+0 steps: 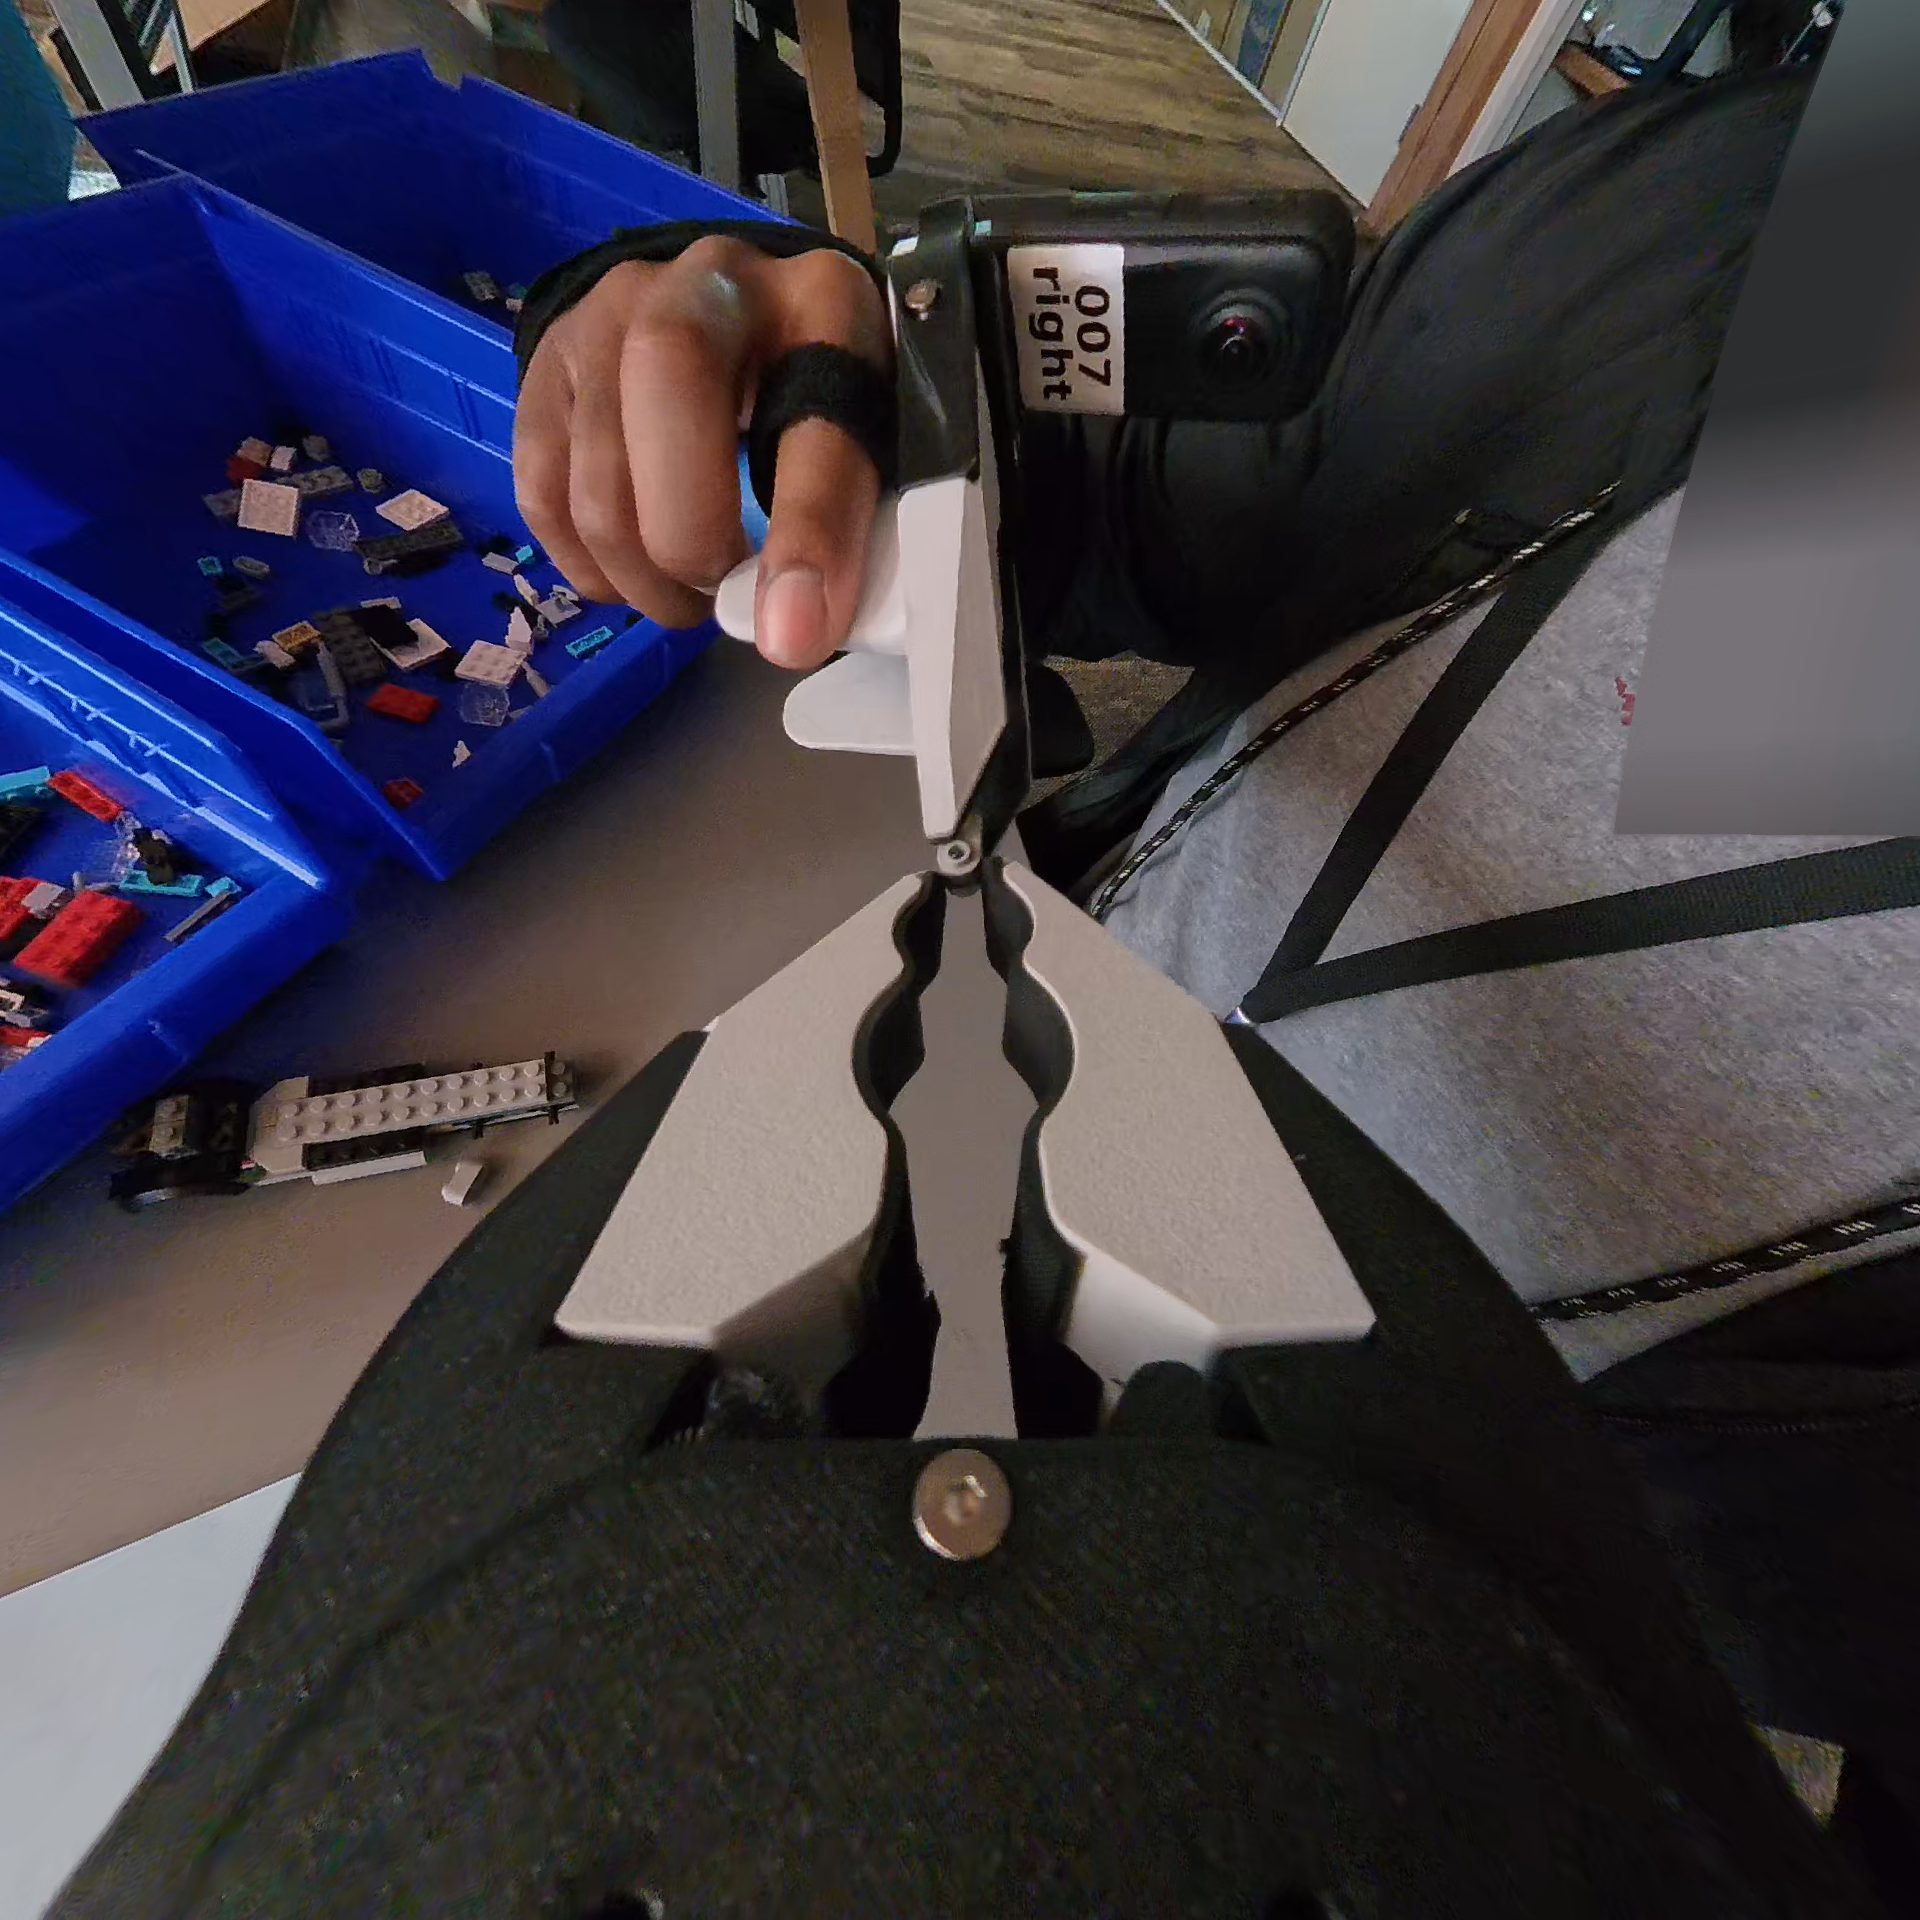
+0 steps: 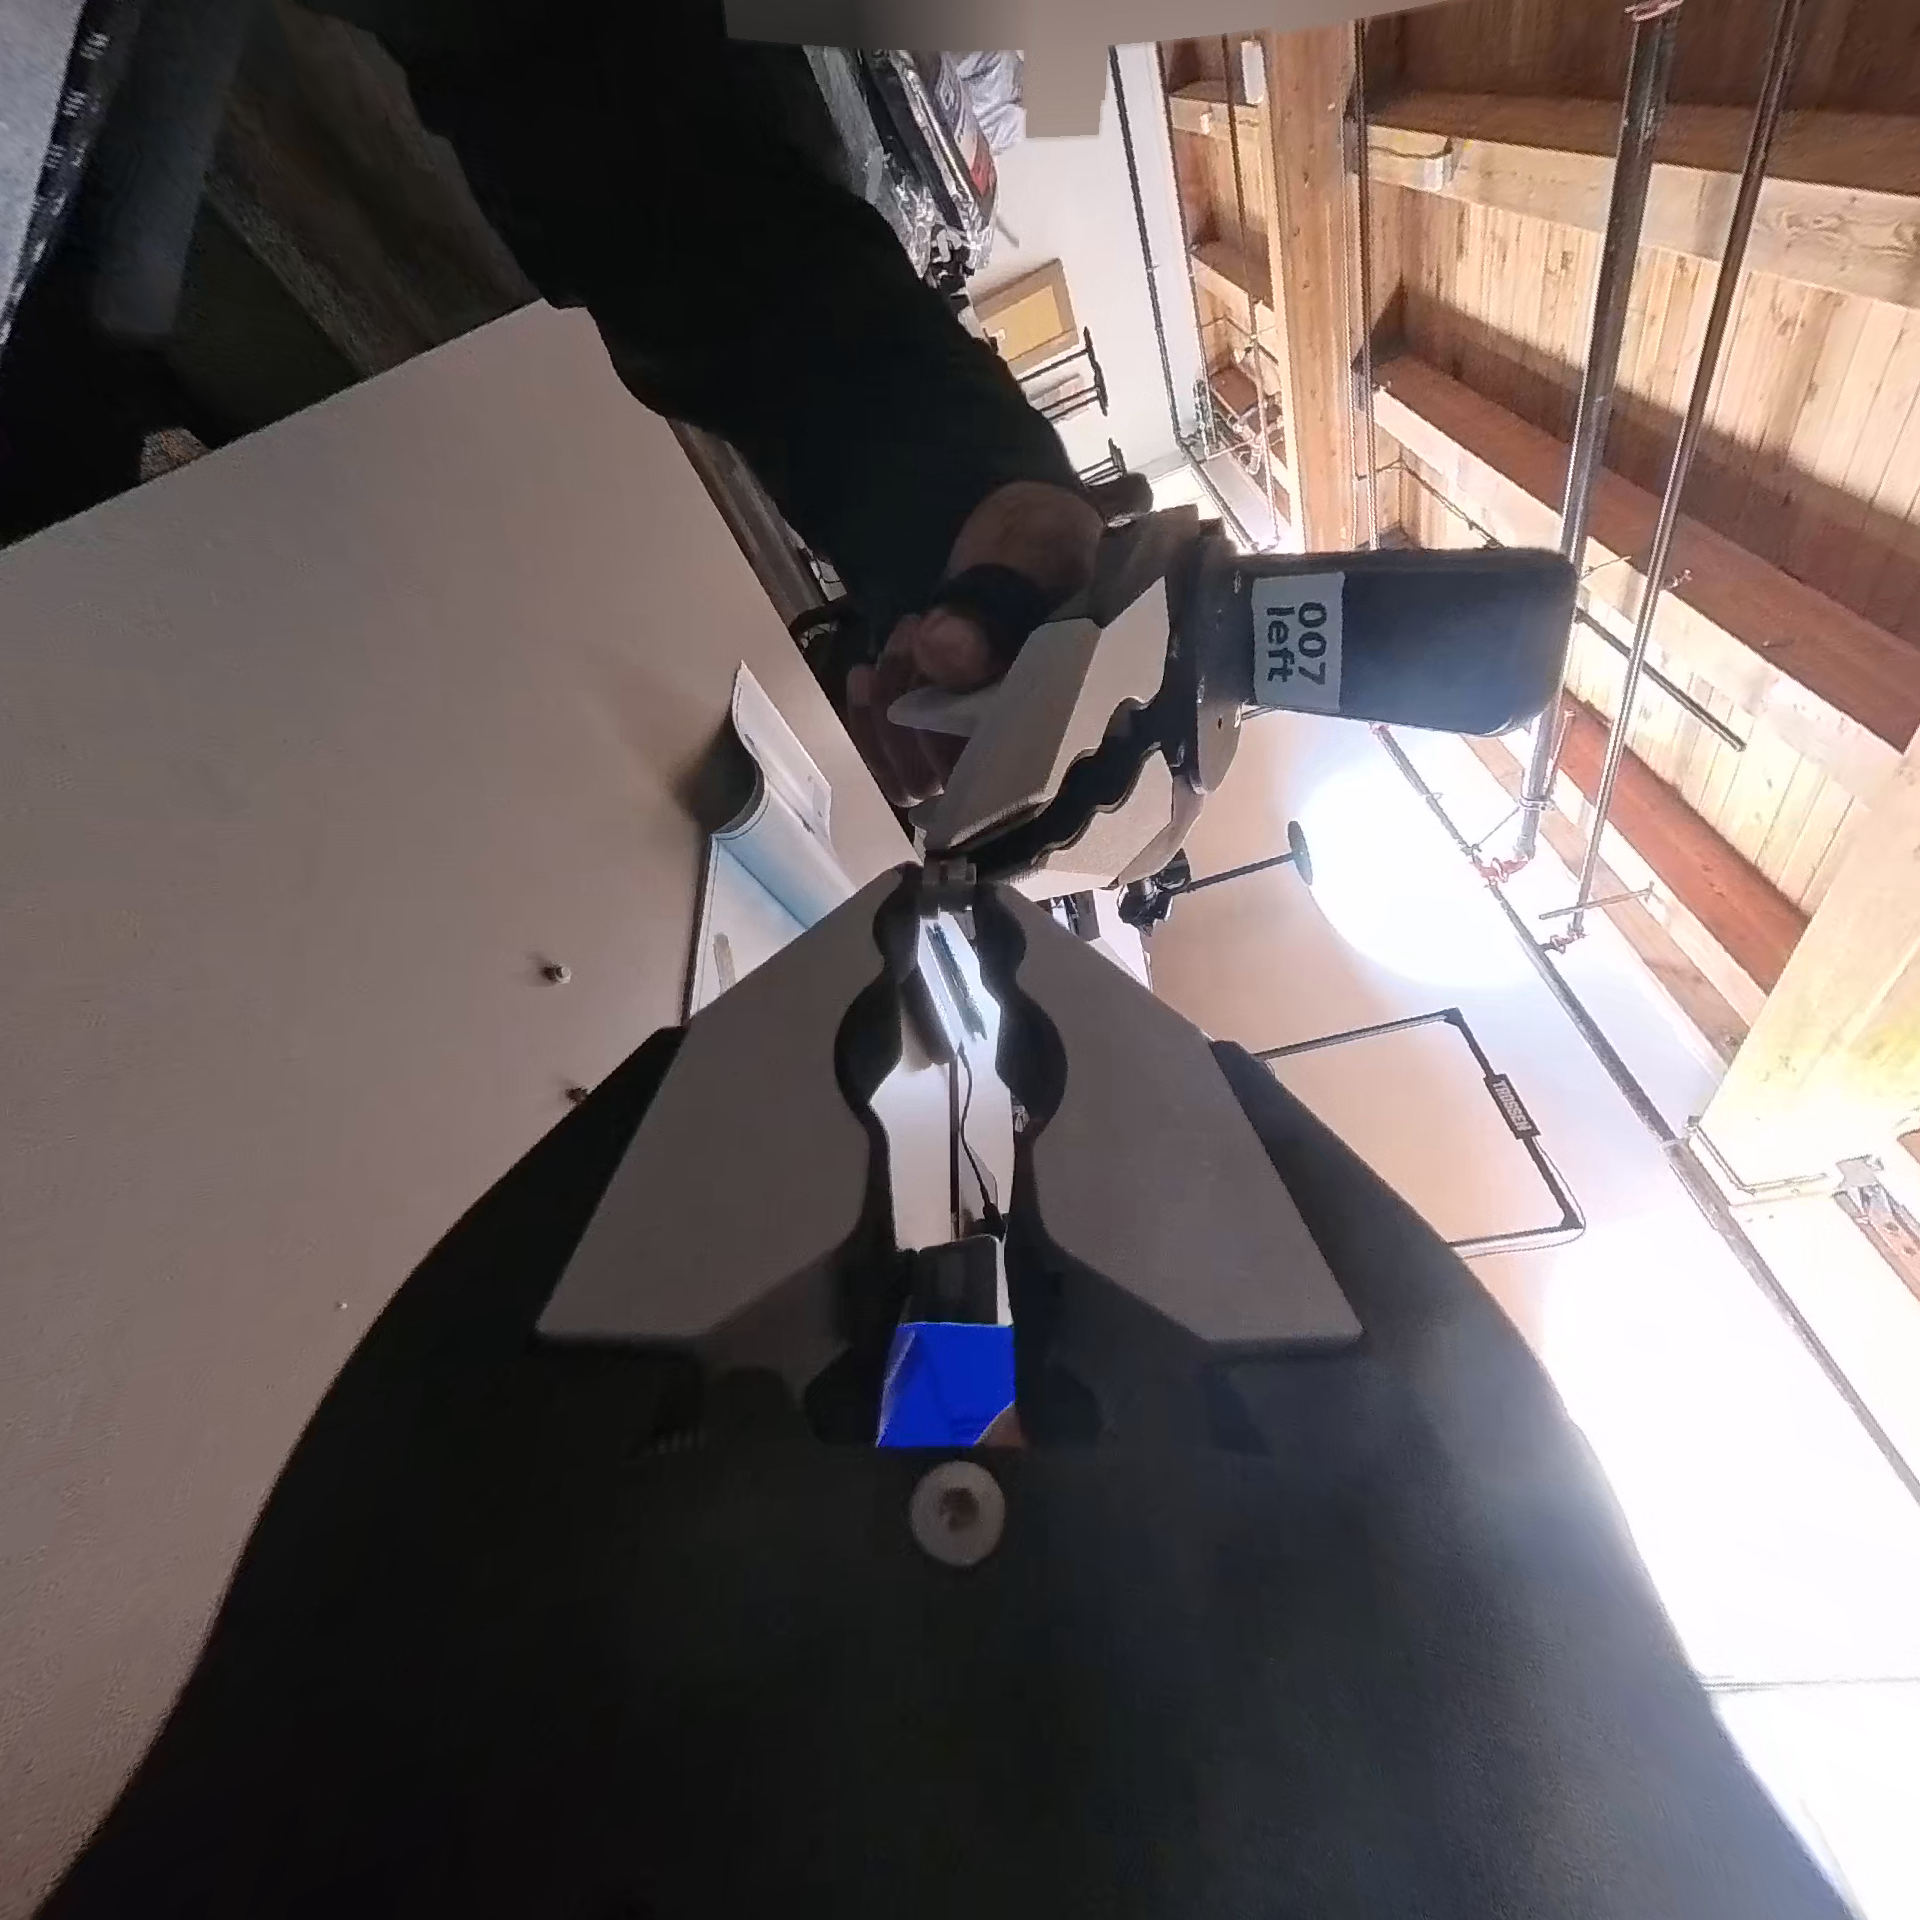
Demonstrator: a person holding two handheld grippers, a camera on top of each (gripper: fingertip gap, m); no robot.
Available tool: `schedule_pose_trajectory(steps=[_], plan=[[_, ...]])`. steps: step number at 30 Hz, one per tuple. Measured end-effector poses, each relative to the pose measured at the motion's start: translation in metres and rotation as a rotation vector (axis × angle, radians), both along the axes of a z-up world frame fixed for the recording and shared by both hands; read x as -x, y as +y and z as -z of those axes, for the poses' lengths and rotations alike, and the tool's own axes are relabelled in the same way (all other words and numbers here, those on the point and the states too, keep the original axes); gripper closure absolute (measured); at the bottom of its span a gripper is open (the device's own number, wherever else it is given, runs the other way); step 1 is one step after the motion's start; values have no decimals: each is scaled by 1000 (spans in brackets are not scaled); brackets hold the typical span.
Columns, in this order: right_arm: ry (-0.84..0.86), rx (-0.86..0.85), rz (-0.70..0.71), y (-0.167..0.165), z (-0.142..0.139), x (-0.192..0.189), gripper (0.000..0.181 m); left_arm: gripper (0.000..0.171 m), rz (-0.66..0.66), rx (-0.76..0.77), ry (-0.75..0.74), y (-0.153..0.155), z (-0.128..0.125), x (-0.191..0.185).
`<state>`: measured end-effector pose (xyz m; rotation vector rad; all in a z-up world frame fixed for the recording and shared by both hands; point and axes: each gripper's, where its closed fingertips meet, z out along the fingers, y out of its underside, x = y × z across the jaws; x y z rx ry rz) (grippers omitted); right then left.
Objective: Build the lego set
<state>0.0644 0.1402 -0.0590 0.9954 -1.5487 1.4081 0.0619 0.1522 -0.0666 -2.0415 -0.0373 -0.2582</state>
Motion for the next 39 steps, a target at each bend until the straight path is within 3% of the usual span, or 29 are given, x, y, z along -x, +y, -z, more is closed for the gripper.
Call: schedule_pose_trajectory(steps=[19,22,26,33,39], plan=[[-106,34,-28,0,-5,-2,170,162,36,-107,-21,0,-6,-2],[-148,69,-30,2,-9,0,171,146,15,-145,115,-6,-6,4],[-233,100,-45,4,-13,2,171,140,-22,-271,406,-5,-17,4],[-314,112,-80,1,-15,0,171,150,-54,-362,699,-1,-20,3],[-344,120,-96,0,-17,-1,171,161,-45,-363,790,-1,-17,1]])
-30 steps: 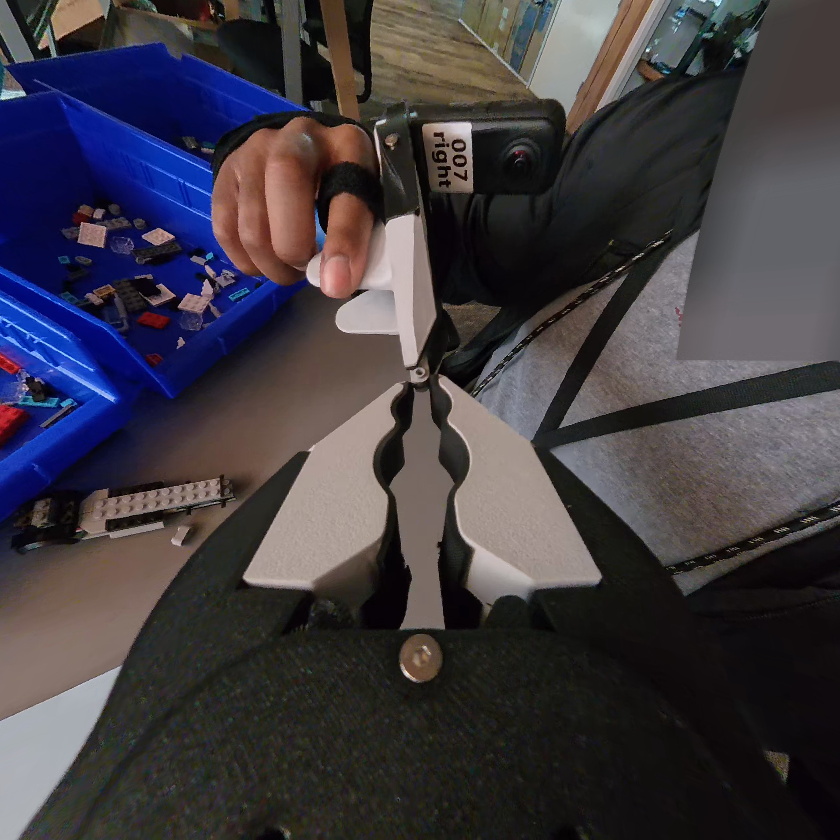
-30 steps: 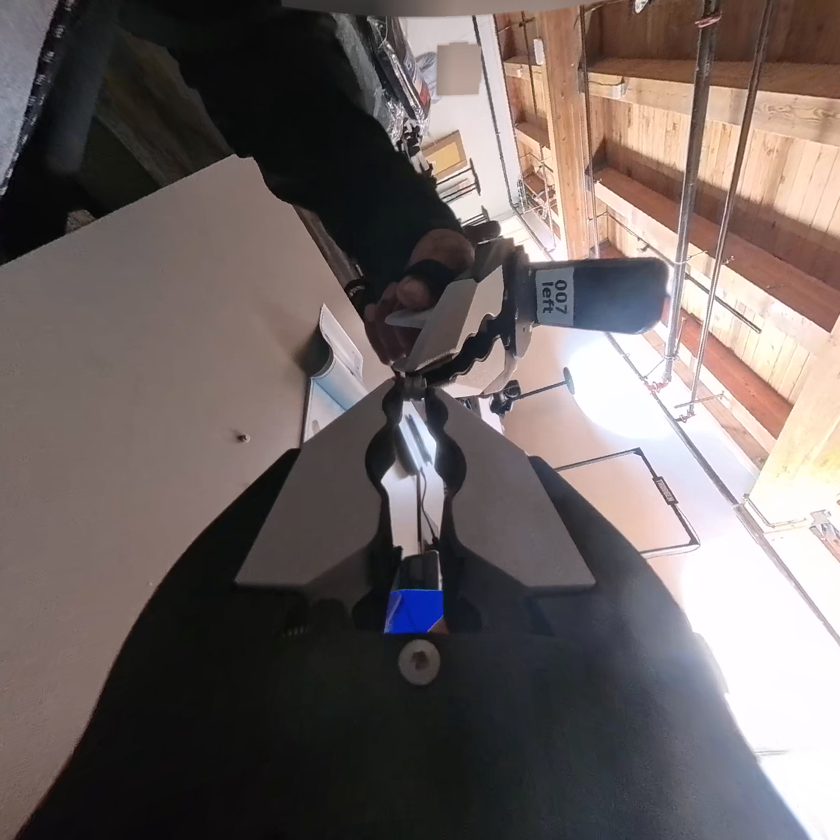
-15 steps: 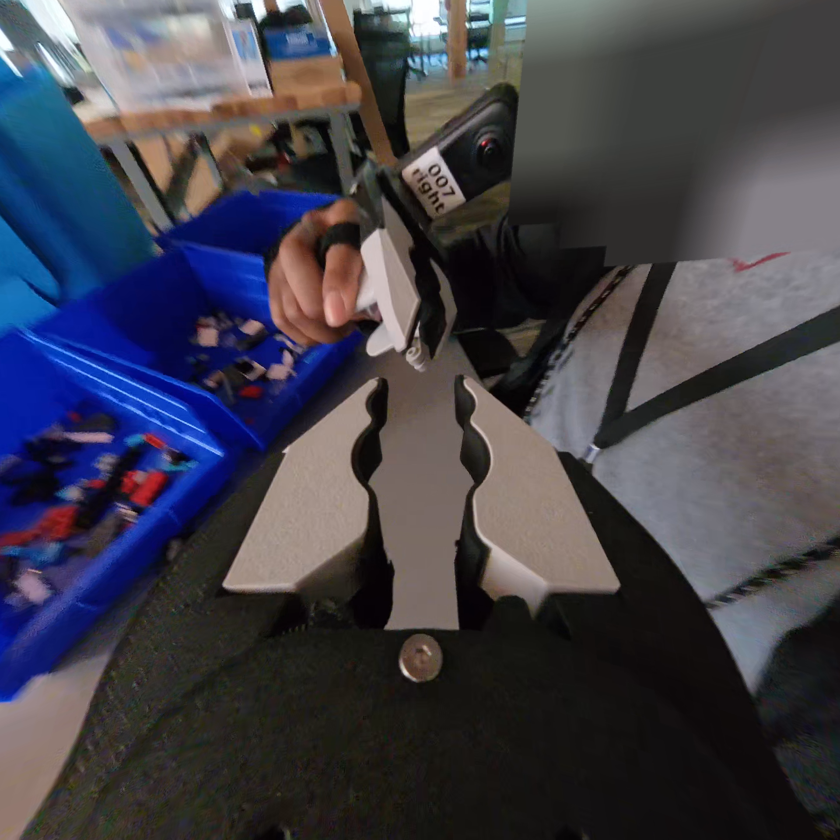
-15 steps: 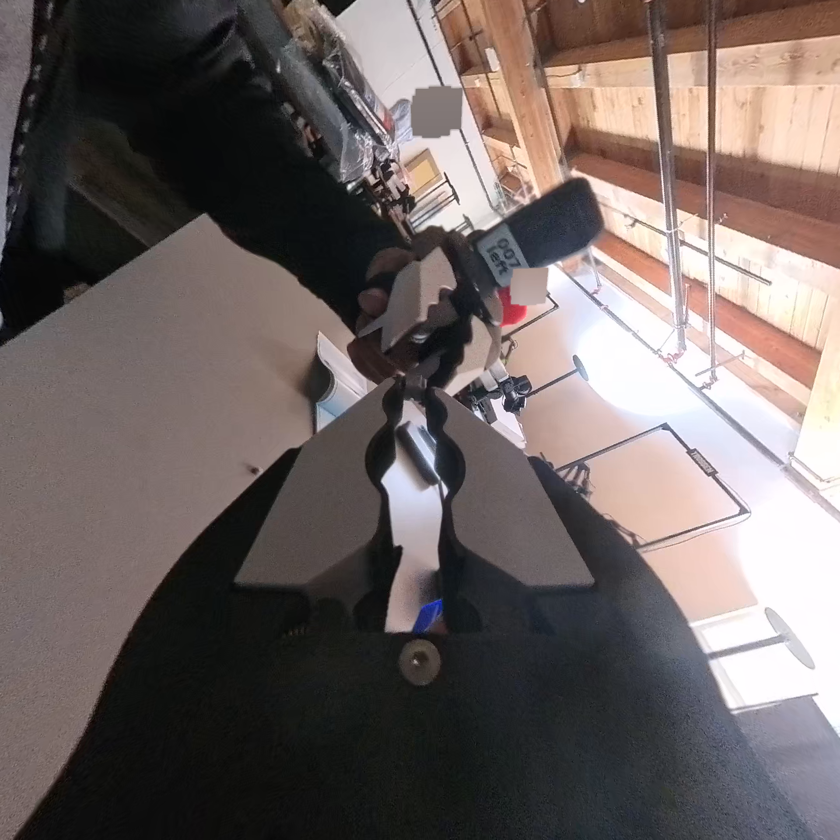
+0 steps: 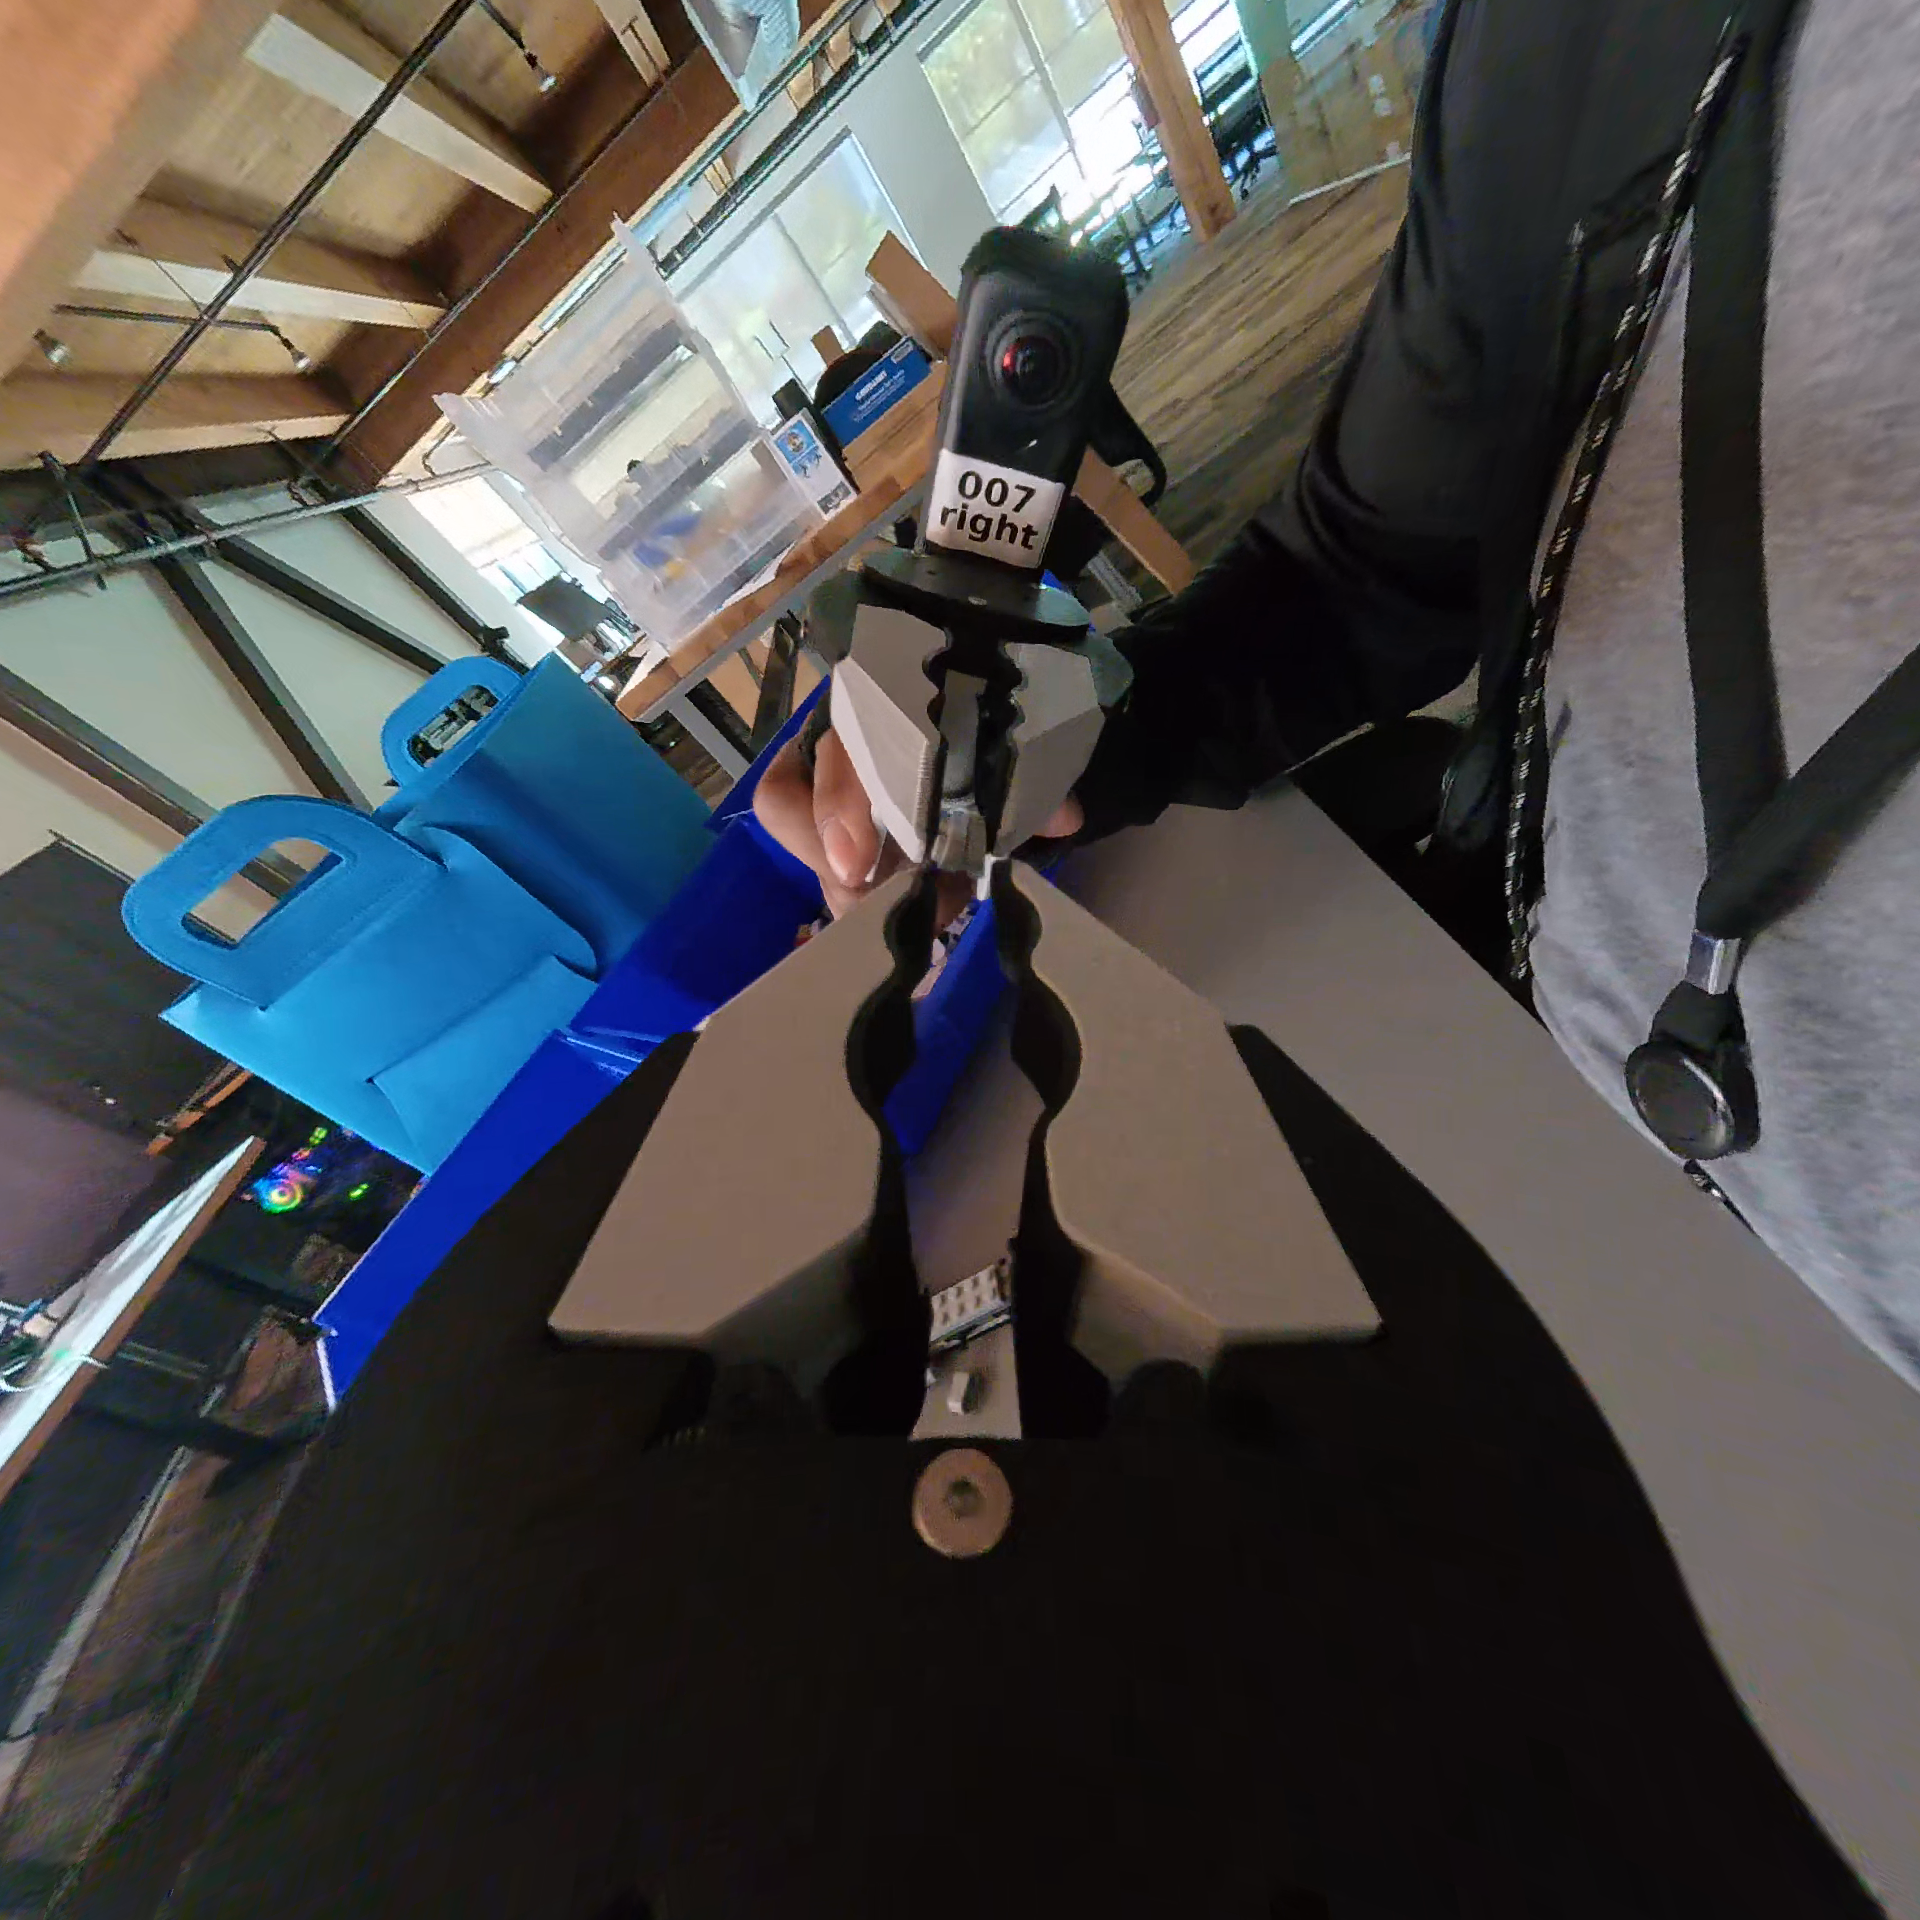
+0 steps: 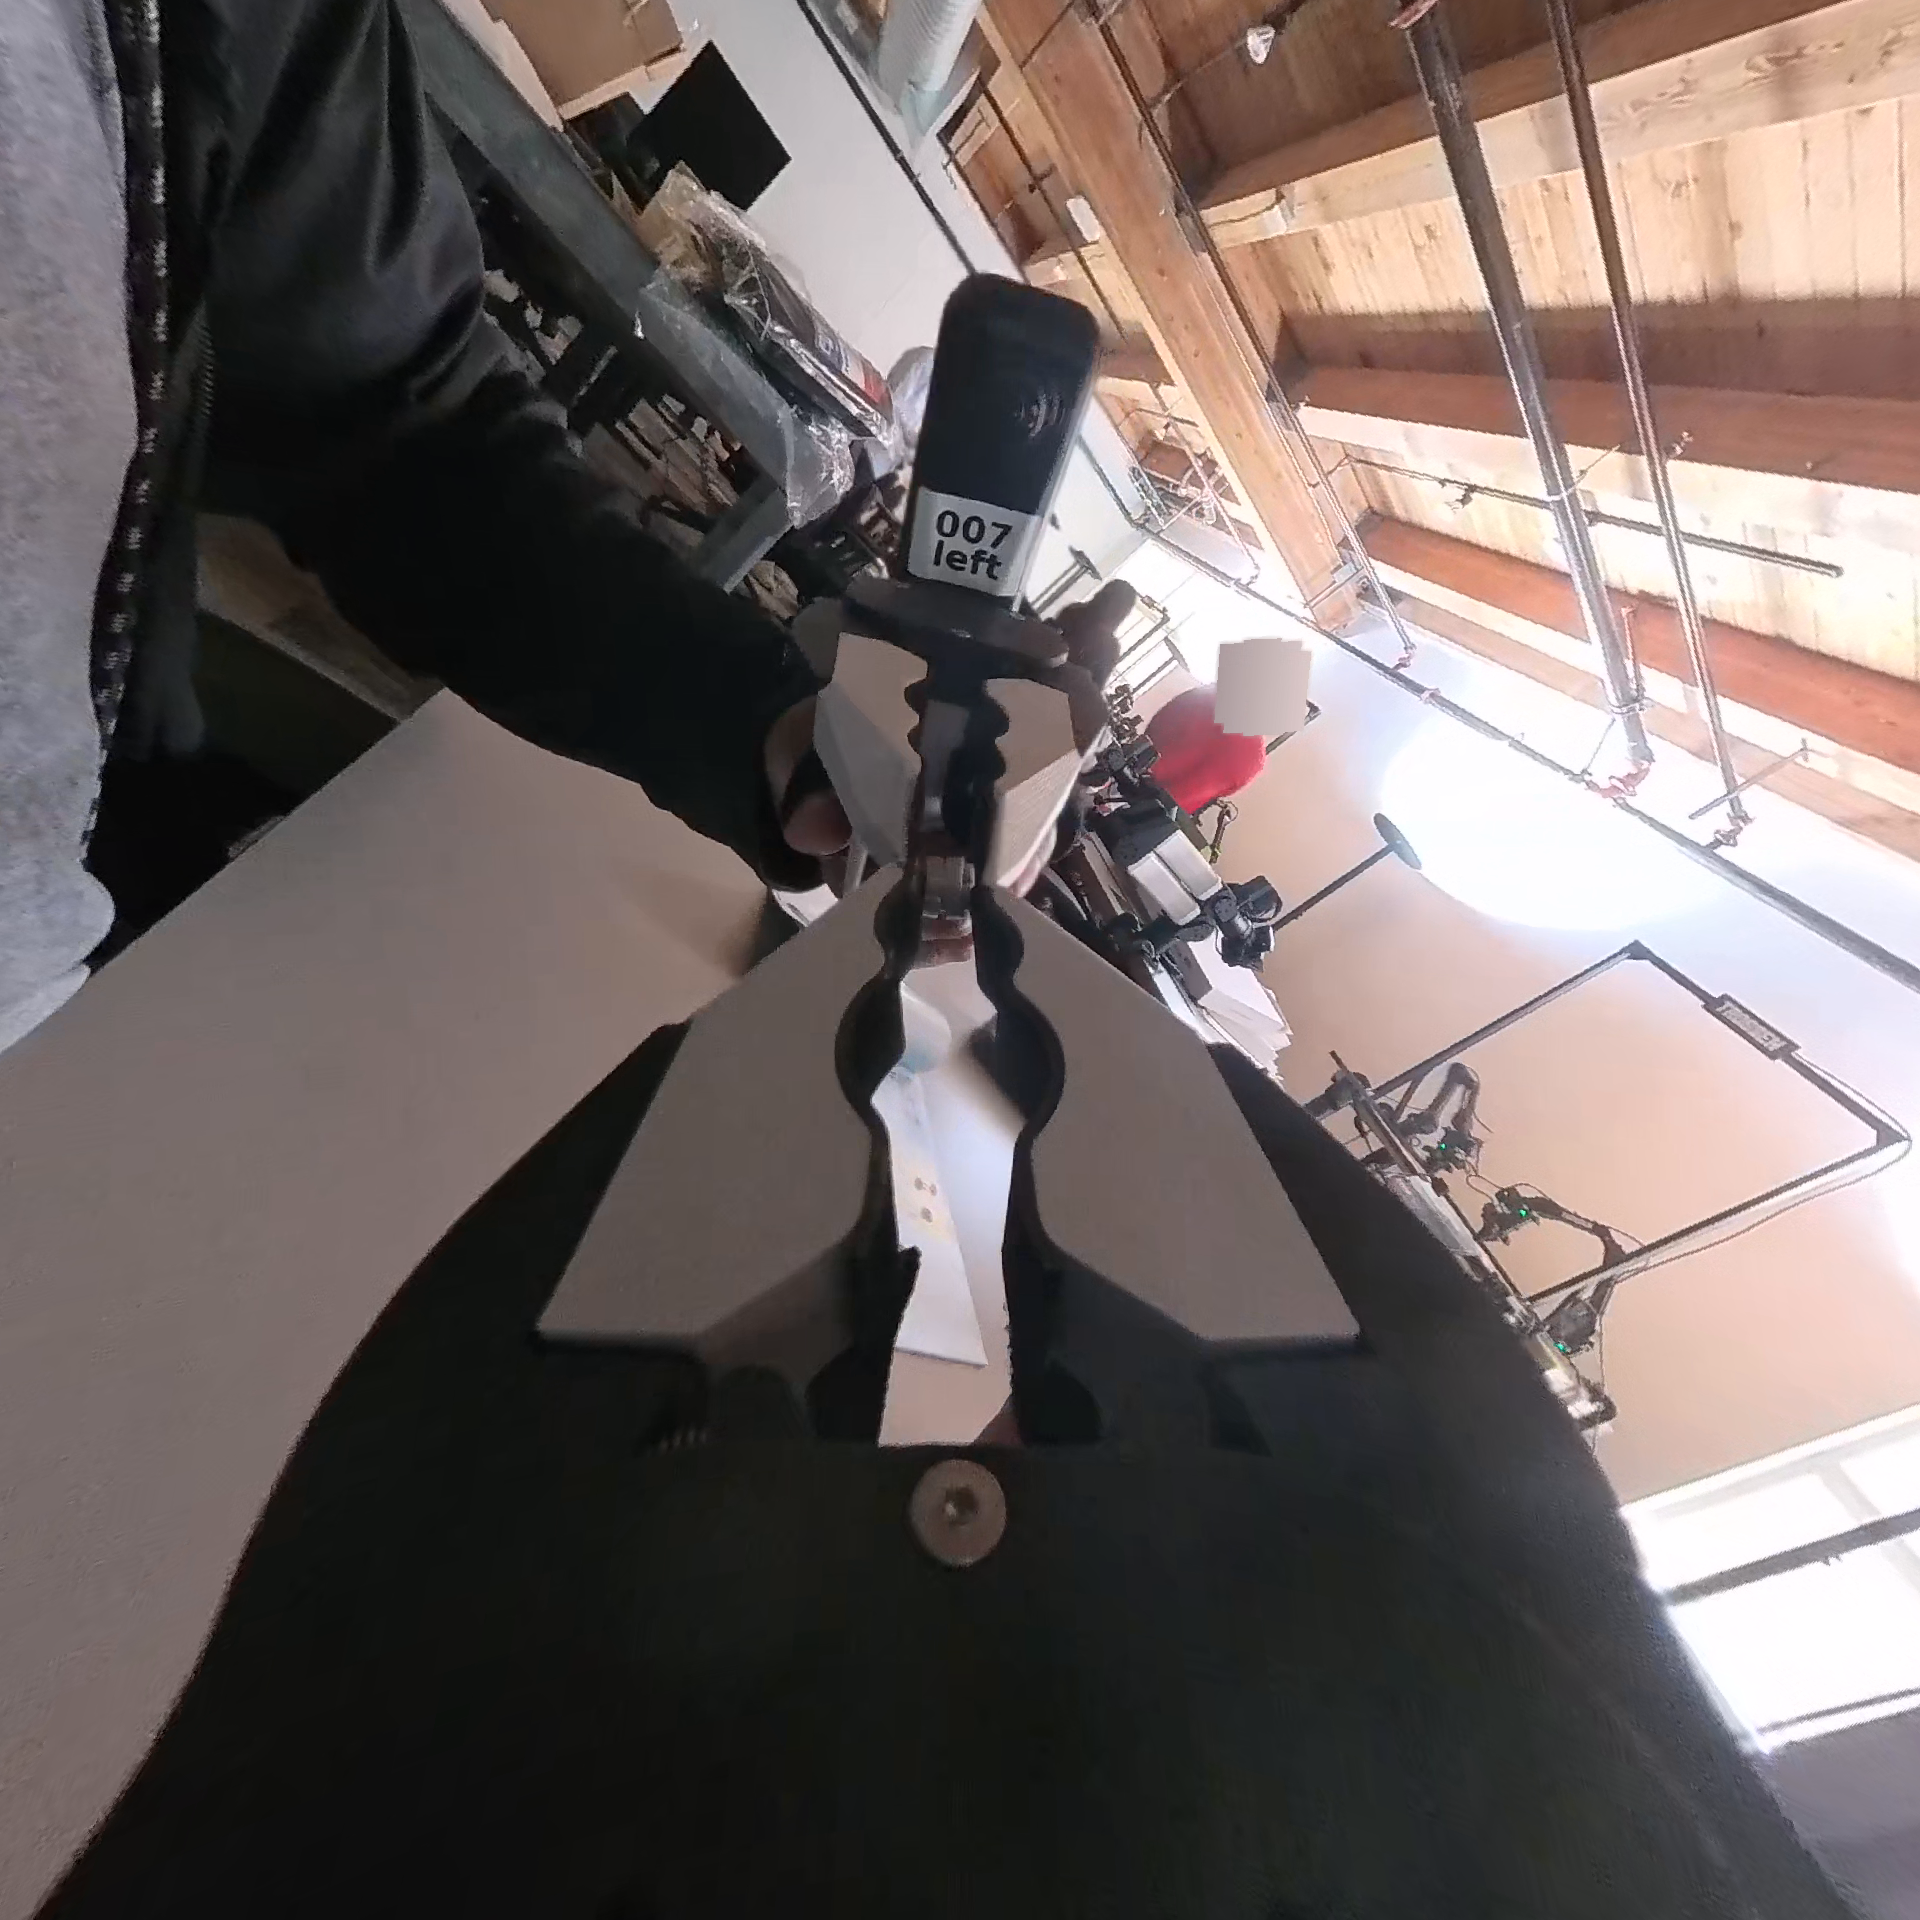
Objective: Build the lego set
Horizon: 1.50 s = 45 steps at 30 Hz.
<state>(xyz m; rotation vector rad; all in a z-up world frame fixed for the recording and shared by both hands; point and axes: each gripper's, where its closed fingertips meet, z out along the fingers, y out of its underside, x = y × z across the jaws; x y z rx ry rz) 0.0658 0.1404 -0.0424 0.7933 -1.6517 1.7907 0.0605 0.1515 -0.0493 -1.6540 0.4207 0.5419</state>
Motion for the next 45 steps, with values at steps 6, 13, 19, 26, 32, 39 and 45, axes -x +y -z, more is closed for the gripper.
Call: schedule_pose_trajectory(steps=[6,13,19,26,32,39,45], plan=[[-18,14,-5,0,-2,2,171,169,-15,-8,54,0,-1,-1],[-38,11,-12,-1,-2,2,171,169,-4,-23,50,0,-2,-2],[-66,12,-12,-1,-1,3,171,168,-7,-53,49,-1,-2,-2],[-69,33,4,-1,0,4,171,167,-52,-79,68,0,-2,-1],[32,56,81,0,6,8,171,159,-87,-137,-225,-1,4,7],[322,57,244,-2,22,17,167,146,-96,-291,-960,1,23,18],[587,38,351,-4,33,23,170,144,-26,-427,-1409,-2,31,17]])
